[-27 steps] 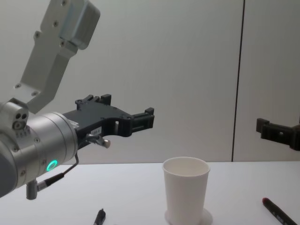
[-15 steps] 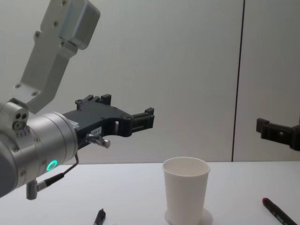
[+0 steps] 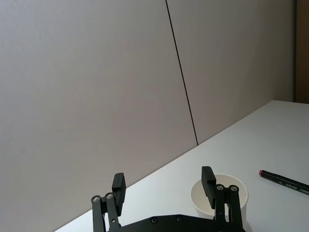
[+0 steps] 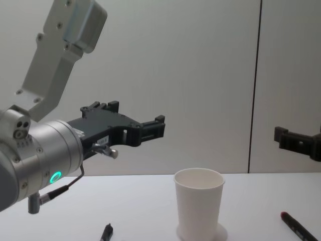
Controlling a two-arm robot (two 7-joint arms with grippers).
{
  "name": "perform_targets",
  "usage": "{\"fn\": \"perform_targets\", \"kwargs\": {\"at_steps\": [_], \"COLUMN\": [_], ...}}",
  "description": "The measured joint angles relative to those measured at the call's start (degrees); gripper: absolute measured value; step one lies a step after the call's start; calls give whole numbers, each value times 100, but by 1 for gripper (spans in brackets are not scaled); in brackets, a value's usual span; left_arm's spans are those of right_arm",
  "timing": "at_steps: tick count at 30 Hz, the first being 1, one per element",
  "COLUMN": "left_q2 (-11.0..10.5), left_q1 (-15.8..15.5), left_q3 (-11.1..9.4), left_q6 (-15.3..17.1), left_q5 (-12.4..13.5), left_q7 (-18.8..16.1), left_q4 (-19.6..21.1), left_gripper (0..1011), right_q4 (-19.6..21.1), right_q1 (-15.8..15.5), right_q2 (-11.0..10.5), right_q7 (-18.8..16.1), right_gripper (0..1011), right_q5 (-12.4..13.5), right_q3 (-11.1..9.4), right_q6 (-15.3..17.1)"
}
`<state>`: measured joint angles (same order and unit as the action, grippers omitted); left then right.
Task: Place the pen into the pen holder.
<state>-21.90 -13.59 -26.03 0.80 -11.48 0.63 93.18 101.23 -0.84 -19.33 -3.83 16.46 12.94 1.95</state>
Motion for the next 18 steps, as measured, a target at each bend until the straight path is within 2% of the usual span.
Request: {"fn": "perform_targets", "kwargs": {"at_steps": [18], "left_q2": [0], "left_q1": [0], "left_q3": [0], "left_q6": [0], "left_q5": [0], "left_q7": [0], "left_q4": [0], "left_gripper": [1000], "right_q4": [-4], "right_q1": [14], "right_q2": [5], "right_q7": [-3], "right_gripper": [1001], "right_q5": [0], "right_q3": [-1], "right_q6": [4]}}
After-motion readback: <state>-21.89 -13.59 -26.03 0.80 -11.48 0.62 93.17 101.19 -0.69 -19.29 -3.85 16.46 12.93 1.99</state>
